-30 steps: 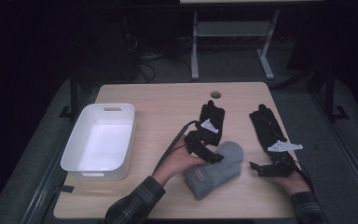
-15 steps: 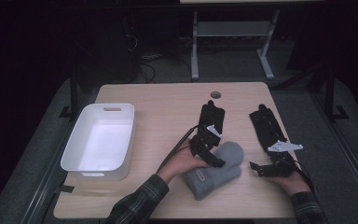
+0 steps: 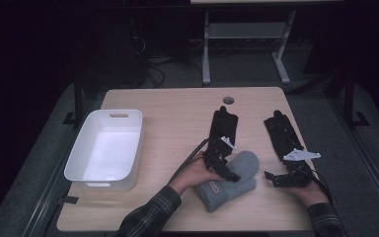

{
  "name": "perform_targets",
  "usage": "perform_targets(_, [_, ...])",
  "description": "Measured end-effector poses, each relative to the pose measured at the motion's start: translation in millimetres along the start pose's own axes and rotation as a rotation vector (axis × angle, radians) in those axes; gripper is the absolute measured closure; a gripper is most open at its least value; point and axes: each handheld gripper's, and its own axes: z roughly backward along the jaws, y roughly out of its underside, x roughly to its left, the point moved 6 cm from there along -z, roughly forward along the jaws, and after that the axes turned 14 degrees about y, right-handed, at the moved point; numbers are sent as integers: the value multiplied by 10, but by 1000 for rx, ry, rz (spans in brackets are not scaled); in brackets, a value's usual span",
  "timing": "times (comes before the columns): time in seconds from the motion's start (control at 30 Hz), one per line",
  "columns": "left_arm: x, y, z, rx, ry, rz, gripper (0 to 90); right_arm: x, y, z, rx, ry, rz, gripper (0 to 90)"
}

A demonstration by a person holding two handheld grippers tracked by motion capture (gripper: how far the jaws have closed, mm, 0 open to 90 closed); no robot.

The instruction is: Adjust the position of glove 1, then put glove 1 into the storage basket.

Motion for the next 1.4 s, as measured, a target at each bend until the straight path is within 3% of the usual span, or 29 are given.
perform_targets(0.13, [-26, 5, -1, 5, 48, -12, 242, -1, 0, -1, 0, -1, 2, 104])
perform_targets(0.2, [-38, 11, 0, 11, 88, -6, 336, -1, 0, -1, 0, -1, 2, 104])
perform_targets(0.33, [-38, 20, 0, 8, 128, 11, 446, -1, 0, -1, 0, -1, 2, 104])
perform_targets(0.67, [-79, 8, 45, 16, 116, -11, 659, 0, 0, -1, 0, -1, 2, 104])
perform_targets(1.03, [-151, -21, 170, -27, 129, -13, 702, -1, -1, -1, 0, -1, 2, 104])
perform_targets(1.4, [-289, -64, 571, -102, 91, -50, 706, -1, -1, -2, -1, -1, 2, 104])
